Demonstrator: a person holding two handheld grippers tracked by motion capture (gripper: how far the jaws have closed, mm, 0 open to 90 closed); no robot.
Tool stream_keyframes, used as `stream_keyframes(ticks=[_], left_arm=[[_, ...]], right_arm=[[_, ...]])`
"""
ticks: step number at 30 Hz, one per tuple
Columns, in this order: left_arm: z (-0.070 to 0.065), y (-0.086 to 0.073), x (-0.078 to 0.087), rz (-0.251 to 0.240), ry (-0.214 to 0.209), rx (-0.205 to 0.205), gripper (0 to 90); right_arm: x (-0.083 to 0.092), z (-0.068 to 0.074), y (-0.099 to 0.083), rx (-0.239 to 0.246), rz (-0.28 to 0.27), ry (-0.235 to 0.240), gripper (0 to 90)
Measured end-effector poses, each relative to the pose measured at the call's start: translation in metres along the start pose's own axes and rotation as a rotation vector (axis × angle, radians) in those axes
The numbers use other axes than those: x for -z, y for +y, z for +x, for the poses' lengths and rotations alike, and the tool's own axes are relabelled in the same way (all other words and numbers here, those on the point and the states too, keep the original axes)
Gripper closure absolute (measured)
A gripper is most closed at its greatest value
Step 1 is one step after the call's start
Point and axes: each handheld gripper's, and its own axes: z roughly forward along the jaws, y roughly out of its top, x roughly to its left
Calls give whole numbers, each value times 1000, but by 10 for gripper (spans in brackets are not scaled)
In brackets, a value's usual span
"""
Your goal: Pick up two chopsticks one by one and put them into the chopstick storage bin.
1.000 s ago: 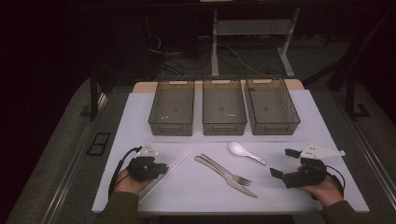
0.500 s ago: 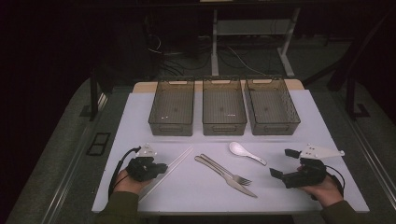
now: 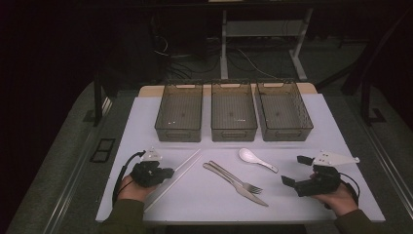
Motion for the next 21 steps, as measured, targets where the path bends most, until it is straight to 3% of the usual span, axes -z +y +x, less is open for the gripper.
stream_keyframes(ticks=[7,21], left_arm=[[0,5,6,-10,2,-21,841],[0,11,15,-66,-14,-9,842]], right_arm=[[-1,1,-1,13,-1,-6,20],[-12,1,-2,18,23,5,20]])
